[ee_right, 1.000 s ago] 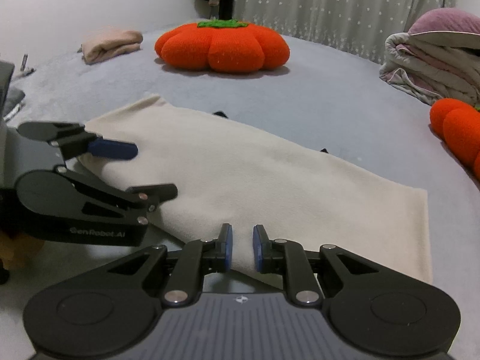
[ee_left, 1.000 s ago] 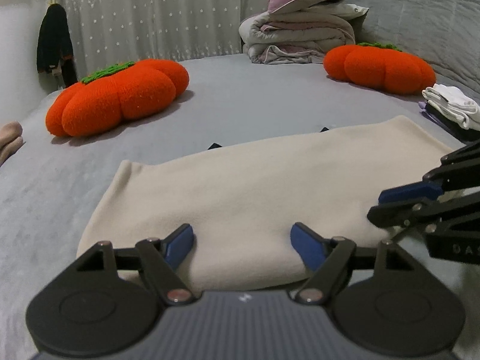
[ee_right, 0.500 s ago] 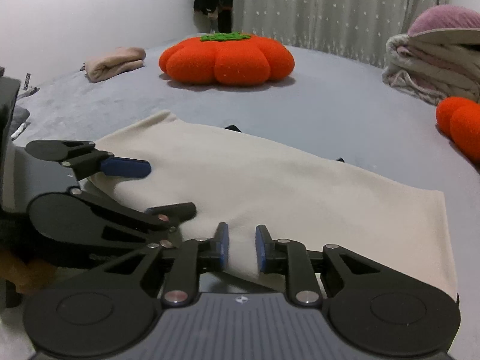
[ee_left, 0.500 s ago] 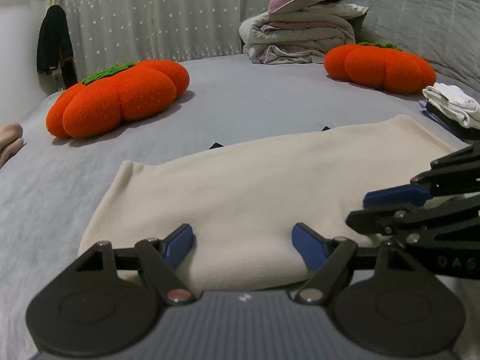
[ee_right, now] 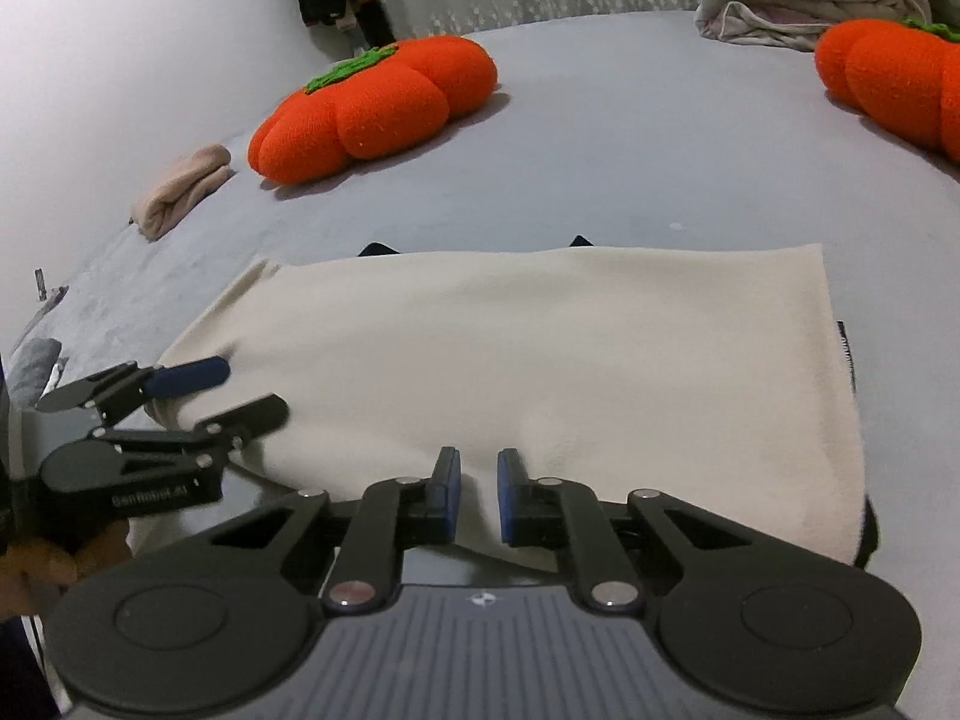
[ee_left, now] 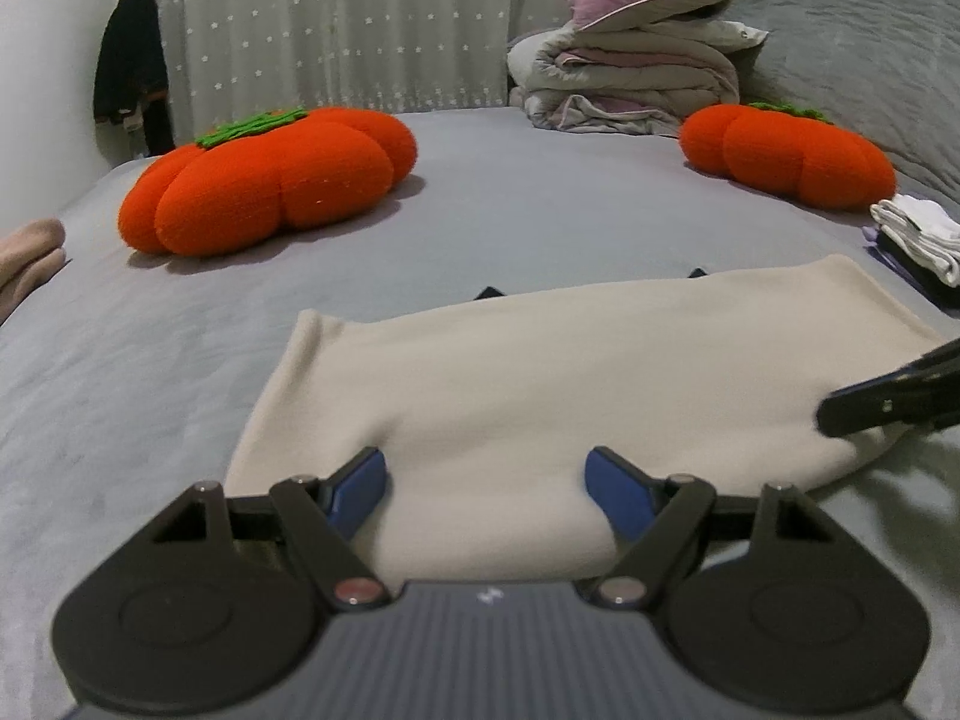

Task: Fold clothes

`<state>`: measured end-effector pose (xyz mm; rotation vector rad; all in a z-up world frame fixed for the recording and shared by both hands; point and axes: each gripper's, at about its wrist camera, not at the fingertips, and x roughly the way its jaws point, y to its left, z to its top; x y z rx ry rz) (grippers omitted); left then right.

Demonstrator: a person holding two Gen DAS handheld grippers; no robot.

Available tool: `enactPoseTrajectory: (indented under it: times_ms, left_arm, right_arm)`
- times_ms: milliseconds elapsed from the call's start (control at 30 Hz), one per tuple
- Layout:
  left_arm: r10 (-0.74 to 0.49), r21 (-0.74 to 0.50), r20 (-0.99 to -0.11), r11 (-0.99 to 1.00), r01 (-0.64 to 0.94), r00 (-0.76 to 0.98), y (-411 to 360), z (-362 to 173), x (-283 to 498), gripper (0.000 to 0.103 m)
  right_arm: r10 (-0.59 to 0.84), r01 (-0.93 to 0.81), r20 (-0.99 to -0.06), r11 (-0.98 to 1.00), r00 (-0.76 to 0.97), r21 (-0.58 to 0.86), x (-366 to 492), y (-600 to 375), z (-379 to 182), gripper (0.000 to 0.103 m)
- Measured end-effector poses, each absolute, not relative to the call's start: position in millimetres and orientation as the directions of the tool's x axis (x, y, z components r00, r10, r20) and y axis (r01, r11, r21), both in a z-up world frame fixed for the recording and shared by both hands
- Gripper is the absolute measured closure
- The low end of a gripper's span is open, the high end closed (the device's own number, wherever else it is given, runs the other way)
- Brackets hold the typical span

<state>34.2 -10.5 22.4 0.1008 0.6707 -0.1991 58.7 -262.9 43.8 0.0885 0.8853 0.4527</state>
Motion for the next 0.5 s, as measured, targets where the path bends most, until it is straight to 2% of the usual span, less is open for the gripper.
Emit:
enactPoseTrajectory:
  times_ms: [200,333,500]
  left_arm:
    - [-0.135,0.043,-0.632,0.977,0.208,0.763,-6.7,24.0,34.2,0.025]
    - [-0.122,0.046,-0.641,0.979,0.197,0.757,-2.8,28.3,33.0,0.026]
    - [-0.111,0.043,-0.647,0.982,0.182,0.754,6.4,30.0,31.5,0.026]
  right_arm:
    - [0.418,-0.32,-0.736,0.904,0.532,0.282,62.8,-278.8,47.0,0.099]
    - [0.446,-0.261,-0.73,0.895,0.518,0.362,68.3,-298.6,47.6,0.099]
    - [0.395,-0.194,-0.75,0.918,0.531,0.346,69.6,-324.1,50.6,0.099]
